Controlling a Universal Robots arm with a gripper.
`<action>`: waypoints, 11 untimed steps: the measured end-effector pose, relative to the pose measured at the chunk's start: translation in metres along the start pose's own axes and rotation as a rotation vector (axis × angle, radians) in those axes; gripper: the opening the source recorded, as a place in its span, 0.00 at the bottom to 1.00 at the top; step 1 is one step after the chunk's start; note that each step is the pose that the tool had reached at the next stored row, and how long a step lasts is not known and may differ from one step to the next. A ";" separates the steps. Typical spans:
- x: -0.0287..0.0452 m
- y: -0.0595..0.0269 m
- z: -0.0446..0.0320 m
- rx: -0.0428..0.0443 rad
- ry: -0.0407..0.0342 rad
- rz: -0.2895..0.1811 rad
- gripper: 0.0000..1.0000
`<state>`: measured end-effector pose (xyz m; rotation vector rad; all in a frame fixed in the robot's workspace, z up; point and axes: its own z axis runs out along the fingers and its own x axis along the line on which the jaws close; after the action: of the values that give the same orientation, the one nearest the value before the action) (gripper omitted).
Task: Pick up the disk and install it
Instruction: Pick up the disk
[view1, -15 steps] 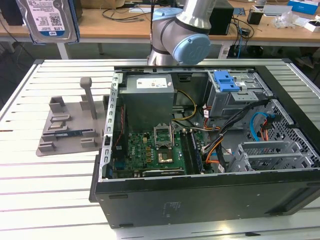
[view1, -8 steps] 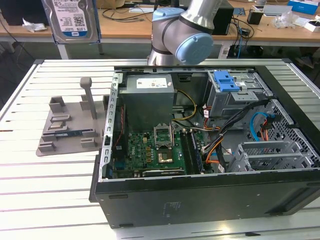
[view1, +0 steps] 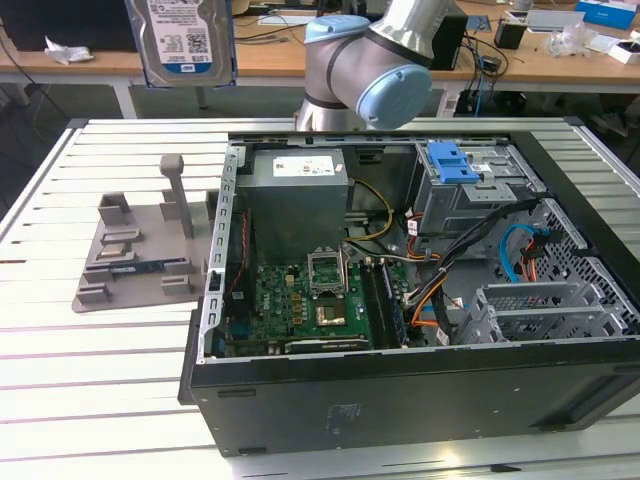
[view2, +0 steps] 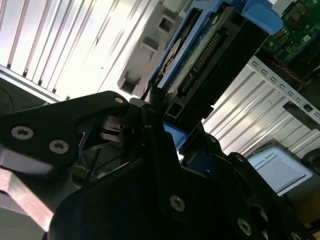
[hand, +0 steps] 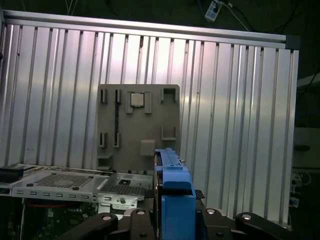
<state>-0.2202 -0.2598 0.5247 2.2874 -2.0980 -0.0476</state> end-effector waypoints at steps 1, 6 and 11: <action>0.0007 -0.0073 -0.0004 -0.0010 -0.0001 0.000 0.37; 0.0037 -0.0386 -0.0019 -0.0050 -0.0004 0.000 0.37; 0.0065 -0.0693 -0.0033 -0.0085 -0.0008 0.000 0.37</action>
<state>-0.1504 -0.2602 0.5246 2.2830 -2.0940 -0.0574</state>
